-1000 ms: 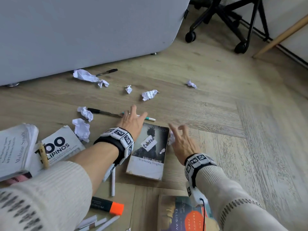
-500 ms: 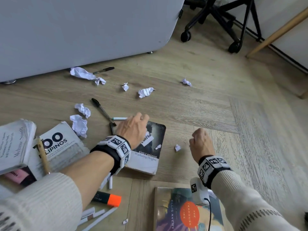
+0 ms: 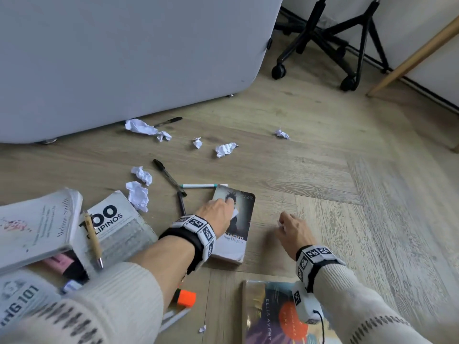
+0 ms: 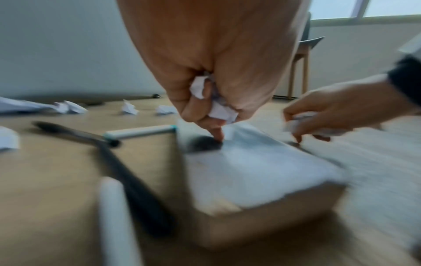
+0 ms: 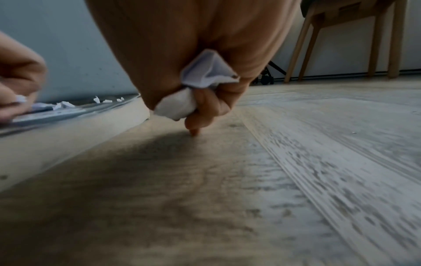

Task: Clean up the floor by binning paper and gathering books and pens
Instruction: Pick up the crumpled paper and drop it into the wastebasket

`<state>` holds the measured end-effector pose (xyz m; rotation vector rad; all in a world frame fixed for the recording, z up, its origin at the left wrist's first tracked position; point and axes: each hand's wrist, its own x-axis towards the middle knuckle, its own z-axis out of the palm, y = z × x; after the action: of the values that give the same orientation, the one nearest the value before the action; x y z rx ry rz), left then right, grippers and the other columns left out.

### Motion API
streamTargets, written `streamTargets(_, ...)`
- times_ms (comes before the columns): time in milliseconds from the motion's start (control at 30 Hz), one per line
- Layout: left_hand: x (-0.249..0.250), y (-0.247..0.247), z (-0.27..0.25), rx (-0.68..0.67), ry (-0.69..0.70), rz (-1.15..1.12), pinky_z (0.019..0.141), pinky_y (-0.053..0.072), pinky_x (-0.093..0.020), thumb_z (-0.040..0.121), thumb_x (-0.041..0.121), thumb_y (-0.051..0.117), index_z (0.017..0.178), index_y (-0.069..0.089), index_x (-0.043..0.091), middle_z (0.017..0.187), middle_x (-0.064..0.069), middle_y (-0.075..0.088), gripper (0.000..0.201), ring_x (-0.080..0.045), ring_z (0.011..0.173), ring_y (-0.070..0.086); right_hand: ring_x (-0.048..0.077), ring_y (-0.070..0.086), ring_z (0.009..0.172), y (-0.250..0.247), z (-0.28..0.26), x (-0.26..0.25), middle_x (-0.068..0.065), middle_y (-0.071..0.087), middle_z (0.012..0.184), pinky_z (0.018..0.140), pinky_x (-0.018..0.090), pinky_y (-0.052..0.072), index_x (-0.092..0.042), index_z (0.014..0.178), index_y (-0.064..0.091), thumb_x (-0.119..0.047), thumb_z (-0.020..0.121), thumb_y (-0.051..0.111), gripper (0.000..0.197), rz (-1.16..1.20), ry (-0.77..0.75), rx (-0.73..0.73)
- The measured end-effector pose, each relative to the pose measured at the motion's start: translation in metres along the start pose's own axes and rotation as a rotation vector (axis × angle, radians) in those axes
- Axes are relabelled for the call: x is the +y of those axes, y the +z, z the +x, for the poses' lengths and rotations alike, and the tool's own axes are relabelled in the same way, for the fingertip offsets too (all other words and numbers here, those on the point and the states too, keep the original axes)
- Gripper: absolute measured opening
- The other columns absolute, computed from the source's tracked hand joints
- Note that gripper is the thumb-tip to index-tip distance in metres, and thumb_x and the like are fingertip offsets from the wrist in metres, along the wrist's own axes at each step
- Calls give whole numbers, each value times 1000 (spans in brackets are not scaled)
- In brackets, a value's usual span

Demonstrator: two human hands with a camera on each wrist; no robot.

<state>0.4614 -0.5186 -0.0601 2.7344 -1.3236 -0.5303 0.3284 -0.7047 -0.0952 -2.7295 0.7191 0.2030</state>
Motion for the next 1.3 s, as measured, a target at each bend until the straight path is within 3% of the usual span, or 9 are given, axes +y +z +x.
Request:
streamTargets(233, -120, -78, -5, -4, -338, 8, 76, 46, -37, 94, 8, 43, 114, 58, 4, 112, -18, 64, 26, -35, 102, 61, 25, 54, 64, -62, 25, -24, 4, 60, 65, 56, 28, 40, -15, 59, 43, -12, 70, 64, 24, -41, 106, 61)
streamTargets(400, -186, -71, -43, -4, -460, -115, 79, 47, -35, 95, 19, 44, 103, 64, 6, 114, -13, 60, 25, -31, 97, 60, 24, 48, 62, -85, 45, -85, -6, 48, 60, 49, 23, 29, -17, 67, 44, -10, 72, 62, 20, -93, 20, 38)
streamTargets(567, -195, -39, -50, -23, -475, -116, 79, 42, -33, 72, 80, 53, 129, 43, 13, 122, -7, 44, 88, -26, 103, 58, 23, 52, 58, -75, 72, -150, -3, 55, 74, 52, 32, 45, -18, 86, 52, -12, 75, 45, 14, -21, -369, 54)
streamTargets(700, -201, -23, -23, -16, -419, -50, 89, 44, -36, 55, 88, 57, 152, 1, 14, 128, -9, 36, 134, -27, 108, 55, 27, 52, 55, -62, 104, -170, 3, 55, 69, 51, 28, 33, -10, 70, 57, -9, 74, 53, 6, -14, -422, 207)
streamTargets(767, -202, -15, -14, -65, -398, 16, 88, 43, -35, 61, 82, 60, 153, -1, 18, 129, -10, 35, 127, -28, 109, 53, 25, 50, 64, -53, 122, -166, 3, 55, 75, 59, 27, 32, -11, 74, 59, -11, 77, 61, 4, 0, -271, 191)
streamTargets(933, -208, 1, 0, -43, -344, 54, 82, 46, -38, 81, 64, 57, 134, 30, 17, 128, -7, 40, 76, -29, 105, 59, 30, 56, 87, -22, 160, -147, 7, 58, 98, 71, 29, 34, -14, 101, 58, -22, 85, 62, 19, 106, -33, 201)
streamTargets(1100, -211, 9, 6, -4, -307, 77, 72, 47, -39, 95, 52, 43, 126, 38, 15, 122, -6, 44, 48, -27, 100, 62, 31, 60, 74, 5, 186, -139, 12, 36, 138, 58, 32, 45, -34, 147, 23, -28, 90, 55, 65, -80, -63, 105)
streamTargets(1167, -213, 10, 9, -8, -298, 89, 70, 48, -39, 97, 49, 40, 122, 39, 15, 120, -7, 46, 43, -28, 97, 63, 27, 62, 72, 10, 193, -137, 9, 25, 150, 54, 30, 42, -43, 148, 14, -34, 92, 51, 68, -202, -106, 42)
streamTargets(1300, -218, 10, 9, -39, -271, 54, 66, 44, -35, 86, 67, 46, 113, 40, 17, 111, -3, 44, 57, -26, 91, 62, 28, 64, 79, 11, 201, -133, 1, 48, 131, 58, 33, 49, -28, 120, 53, -31, 95, 50, 25, -141, -230, 97)
